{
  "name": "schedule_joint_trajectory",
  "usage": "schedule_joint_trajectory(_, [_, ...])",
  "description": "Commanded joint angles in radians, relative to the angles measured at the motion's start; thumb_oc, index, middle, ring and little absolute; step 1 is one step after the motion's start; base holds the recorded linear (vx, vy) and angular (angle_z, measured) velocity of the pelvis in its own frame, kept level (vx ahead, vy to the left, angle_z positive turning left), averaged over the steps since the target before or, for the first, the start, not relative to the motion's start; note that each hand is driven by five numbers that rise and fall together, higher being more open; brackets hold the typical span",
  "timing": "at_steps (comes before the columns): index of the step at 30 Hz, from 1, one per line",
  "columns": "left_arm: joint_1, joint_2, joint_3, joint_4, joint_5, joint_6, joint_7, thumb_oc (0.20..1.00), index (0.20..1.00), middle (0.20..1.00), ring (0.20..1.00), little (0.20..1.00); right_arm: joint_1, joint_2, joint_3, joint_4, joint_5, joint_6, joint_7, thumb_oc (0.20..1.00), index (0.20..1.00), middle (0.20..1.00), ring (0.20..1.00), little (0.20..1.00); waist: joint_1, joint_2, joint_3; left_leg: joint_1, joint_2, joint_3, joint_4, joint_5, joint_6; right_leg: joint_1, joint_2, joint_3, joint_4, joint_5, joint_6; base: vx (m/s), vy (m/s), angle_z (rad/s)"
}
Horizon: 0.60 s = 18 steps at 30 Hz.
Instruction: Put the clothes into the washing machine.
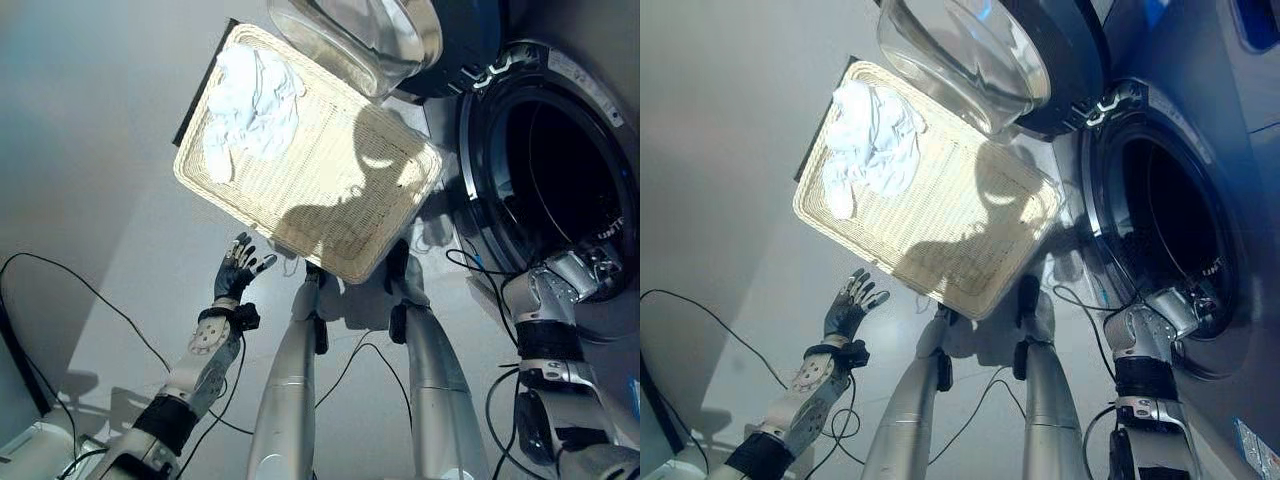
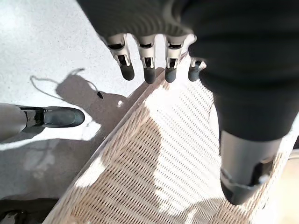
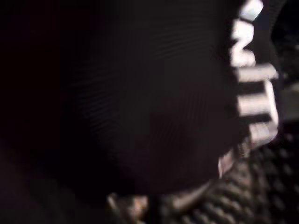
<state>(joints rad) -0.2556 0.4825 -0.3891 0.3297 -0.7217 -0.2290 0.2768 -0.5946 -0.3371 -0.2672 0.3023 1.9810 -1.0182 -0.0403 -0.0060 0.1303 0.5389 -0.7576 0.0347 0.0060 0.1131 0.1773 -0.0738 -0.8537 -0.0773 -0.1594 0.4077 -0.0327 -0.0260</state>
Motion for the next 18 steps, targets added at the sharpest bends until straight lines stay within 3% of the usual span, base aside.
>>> schedule_joint_trajectory(1, [0.011,0.021,-0.021,-0.004,0.009,-0.009,0.007,1.0,1.0,1.0,1.0,1.0,0.041,-0.13,-0.175,0.015,-0.009,-0.053,-0.198,1.0,1.0,1.0,1.0,1.0,0.01,-0.014,-0.019,0.017,-0.06,0.07,0.032,-0.075,0.022,0.042,0.027,-0.021,-0.068,0.076,0.098,-0.01,0.008,0.08])
schedule_joint_trajectory(3, [-0.004,0.024,-0.037,-0.004,0.006,0.002,0.012,1.0,1.0,1.0,1.0,1.0,0.024,-0.141,-0.139,0.082,-0.009,0.135,-0.258,1.0,1.0,1.0,1.0,1.0,0.017,-0.009,-0.019,0.025,-0.065,0.064,0.025,-0.072,0.023,0.051,0.024,-0.026,-0.079,0.08,0.097,-0.01,0.007,0.07])
schedule_joint_trajectory(4, [-0.007,0.019,-0.044,-0.004,0.006,0.005,0.02,1.0,1.0,1.0,1.0,1.0,0.019,-0.132,-0.105,0.12,-0.009,0.331,-0.251,1.0,1.0,1.0,1.0,1.0,0.021,-0.009,-0.019,0.028,-0.068,0.063,0.019,-0.069,0.025,0.054,0.022,-0.03,-0.09,0.087,0.097,-0.03,0.009,0.07])
schedule_joint_trajectory(7, [-0.005,0.021,-0.045,-0.02,0.015,0.019,0.03,1.0,1.0,1.0,1.0,1.0,0.036,-0.126,-0.011,0.162,-0.009,0.495,-0.163,1.0,1.0,1.0,1.0,1.0,0.026,-0.013,-0.019,0.027,-0.069,0.065,0.004,-0.062,0.029,0.057,0.023,-0.035,-0.11,0.097,0.096,-0.02,0.007,0.07])
schedule_joint_trajectory(9, [0.0,0.021,-0.046,-0.01,0.02,0.009,0.028,1.0,1.0,1.0,1.0,1.0,0.071,-0.113,0.025,0.22,-0.009,0.526,-0.087,1.0,1.0,1.0,1.0,1.0,0.026,-0.018,-0.019,0.029,-0.067,0.063,-0.006,-0.057,0.029,0.06,0.025,-0.035,-0.118,0.1,0.096,0.0,0.0,0.0])
schedule_joint_trajectory(11, [0.002,0.02,-0.045,-0.008,0.02,0.008,0.027,1.0,1.0,1.0,1.0,1.0,0.08,-0.111,0.033,0.235,-0.009,0.526,-0.073,1.0,1.0,1.0,1.0,1.0,0.026,-0.02,-0.019,0.033,-0.067,0.063,-0.01,-0.057,0.029,0.064,0.026,-0.035,-0.121,0.099,0.096,0.0,0.0,0.0])
schedule_joint_trajectory(13, [-0.011,0.013,-0.05,0.005,0.022,0.006,0.027,1.0,1.0,1.0,1.0,1.0,0.089,-0.115,0.083,0.345,-0.027,0.529,0.03,1.0,1.0,1.0,1.0,1.0,0.031,-0.023,-0.019,0.035,-0.068,0.064,-0.026,-0.05,0.03,0.07,0.028,-0.039,-0.135,0.104,0.097,0.0,0.0,0.0])
schedule_joint_trajectory(18, [-0.029,0.002,-0.052,0.013,0.02,0.011,0.027,1.0,1.0,1.0,1.0,1.0,0.061,-0.122,0.125,0.404,-0.251,0.521,0.008,1.0,1.0,1.0,1.0,1.0,0.037,-0.022,-0.019,0.038,-0.072,0.06,-0.033,-0.046,0.03,0.075,0.028,-0.042,-0.153,0.116,0.101,-0.01,0.018,0.0])
